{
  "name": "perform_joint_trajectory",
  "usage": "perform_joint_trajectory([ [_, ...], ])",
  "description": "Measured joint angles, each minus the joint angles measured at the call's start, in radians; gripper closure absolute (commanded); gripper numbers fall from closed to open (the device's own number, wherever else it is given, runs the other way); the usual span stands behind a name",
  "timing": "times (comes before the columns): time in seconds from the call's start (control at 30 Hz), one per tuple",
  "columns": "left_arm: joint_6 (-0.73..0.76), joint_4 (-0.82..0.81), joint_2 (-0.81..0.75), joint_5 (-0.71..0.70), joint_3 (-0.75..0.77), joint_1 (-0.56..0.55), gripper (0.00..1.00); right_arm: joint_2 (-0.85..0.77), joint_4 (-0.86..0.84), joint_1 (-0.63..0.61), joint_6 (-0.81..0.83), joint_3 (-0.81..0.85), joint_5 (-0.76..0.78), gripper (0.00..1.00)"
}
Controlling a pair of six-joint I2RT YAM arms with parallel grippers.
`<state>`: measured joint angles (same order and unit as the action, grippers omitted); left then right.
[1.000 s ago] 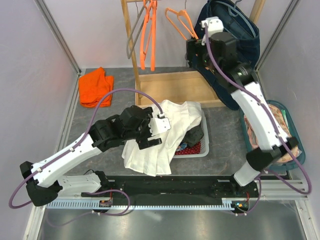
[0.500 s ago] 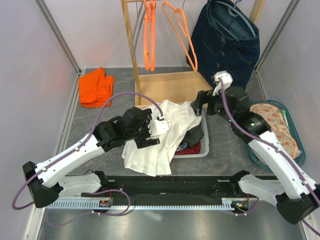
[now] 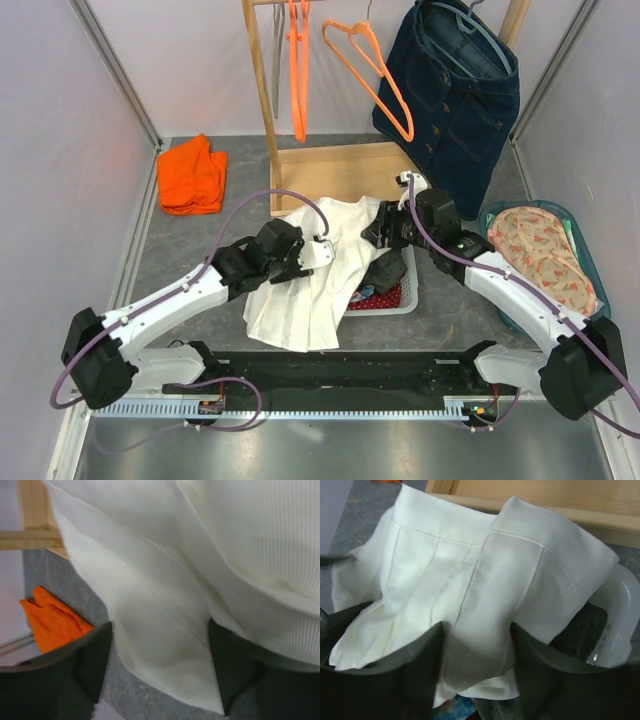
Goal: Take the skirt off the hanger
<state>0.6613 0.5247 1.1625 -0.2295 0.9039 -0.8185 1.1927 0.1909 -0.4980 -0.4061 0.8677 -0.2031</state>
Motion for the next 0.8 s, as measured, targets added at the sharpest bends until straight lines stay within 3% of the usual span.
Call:
perform_joint_trajectory([
  [0.03,0.014,0.0,0.023,-0.002,-0.013,0.003,0.98,-0.005,-0.012,-0.005,-0.013,0.0,-0.003,0.6],
  [0.2,0.015,0.028,0.074,0.0,0.019,0.004,0.98,-0.115,0.017,-0.066,0.016,0.016,0.023,0.94],
  [0.33,-0.008,0.059,0.077,0.018,0.219,0.004,0.97,-0.262,0.066,-0.113,0.045,0.11,0.048,1.0],
  [0.43,-0.044,0.046,0.079,0.049,0.409,0.004,0.97,-0.356,0.076,-0.113,0.063,0.214,0.072,1.0],
  [0.57,-0.101,0.041,0.078,0.104,0.549,0.004,0.98,-0.424,0.075,-0.113,0.08,0.324,0.086,1.0],
  [0.7,-0.161,0.048,0.076,0.169,0.541,0.002,0.98,-0.429,0.082,-0.113,0.09,0.347,0.088,1.0],
  [0.8,-0.193,0.055,0.068,0.192,0.432,0.002,0.98,-0.412,0.103,-0.113,0.093,0.31,0.088,1.0],
])
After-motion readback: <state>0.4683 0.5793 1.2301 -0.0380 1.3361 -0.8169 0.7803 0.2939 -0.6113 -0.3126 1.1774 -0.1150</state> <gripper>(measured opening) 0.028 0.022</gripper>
